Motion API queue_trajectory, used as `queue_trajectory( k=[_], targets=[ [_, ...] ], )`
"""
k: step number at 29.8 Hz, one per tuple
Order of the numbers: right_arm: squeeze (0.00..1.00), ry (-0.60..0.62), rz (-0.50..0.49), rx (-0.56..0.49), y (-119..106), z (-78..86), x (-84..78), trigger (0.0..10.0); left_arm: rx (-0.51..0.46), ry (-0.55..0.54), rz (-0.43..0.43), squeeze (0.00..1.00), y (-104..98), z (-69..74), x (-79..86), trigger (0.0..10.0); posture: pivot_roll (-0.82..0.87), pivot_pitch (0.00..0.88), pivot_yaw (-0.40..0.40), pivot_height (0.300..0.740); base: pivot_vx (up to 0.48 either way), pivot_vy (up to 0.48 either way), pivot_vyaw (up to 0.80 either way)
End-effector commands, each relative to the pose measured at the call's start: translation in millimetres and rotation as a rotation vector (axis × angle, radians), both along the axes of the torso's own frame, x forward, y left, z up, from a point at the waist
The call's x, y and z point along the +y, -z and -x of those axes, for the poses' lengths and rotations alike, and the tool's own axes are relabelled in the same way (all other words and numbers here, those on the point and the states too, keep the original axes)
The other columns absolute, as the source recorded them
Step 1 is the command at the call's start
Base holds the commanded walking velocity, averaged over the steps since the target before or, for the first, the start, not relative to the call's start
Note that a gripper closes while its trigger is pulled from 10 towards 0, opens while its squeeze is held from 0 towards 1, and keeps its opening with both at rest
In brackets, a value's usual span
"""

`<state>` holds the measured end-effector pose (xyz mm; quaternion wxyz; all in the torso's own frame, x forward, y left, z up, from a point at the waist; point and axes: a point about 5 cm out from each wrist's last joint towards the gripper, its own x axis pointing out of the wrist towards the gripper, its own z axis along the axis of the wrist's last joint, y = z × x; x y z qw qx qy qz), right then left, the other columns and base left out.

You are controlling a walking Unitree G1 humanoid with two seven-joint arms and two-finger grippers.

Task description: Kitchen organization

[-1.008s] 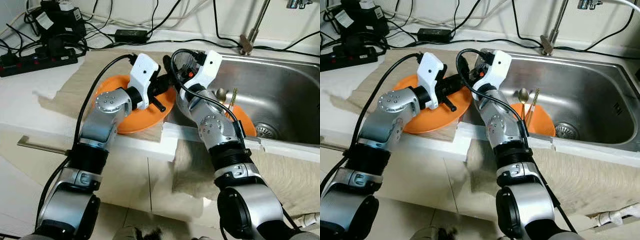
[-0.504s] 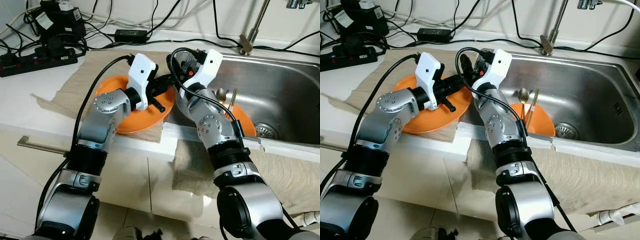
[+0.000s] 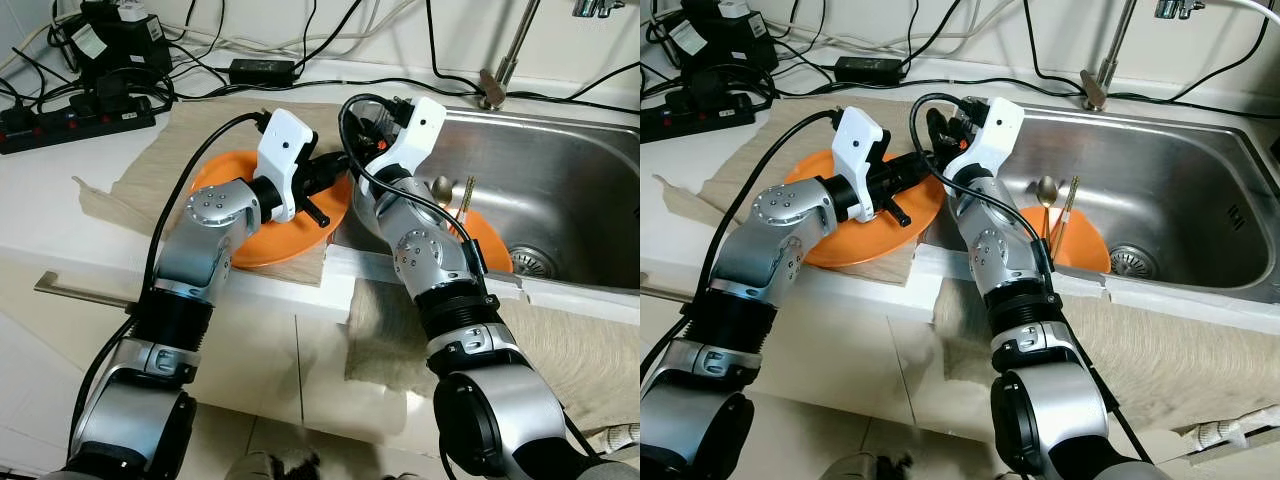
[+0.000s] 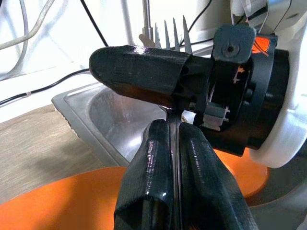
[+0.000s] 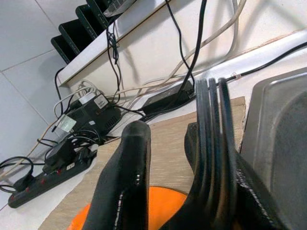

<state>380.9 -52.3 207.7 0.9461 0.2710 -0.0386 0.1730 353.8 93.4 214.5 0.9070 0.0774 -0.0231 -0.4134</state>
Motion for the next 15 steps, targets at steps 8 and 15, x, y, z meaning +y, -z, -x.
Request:
queue_trajectory(
  k=[8,15],
  targets=[
    [0.0,0.004,-0.019,0.12,24.0,4.6,11.2,0.0,-0.129,0.036,0.014,0.07,-22.3,2.5,-1.3,0.0,0.08,0.017,0.022,0.74,0.0,0.0,0.0],
    [0.0,0.007,-0.014,0.121,25.8,5.6,11.4,0.0,-0.121,-0.002,-0.017,0.04,-17.9,-1.0,3.0,0.0,0.08,0.024,0.024,0.74,0.0,0.0,0.0]
  ],
)
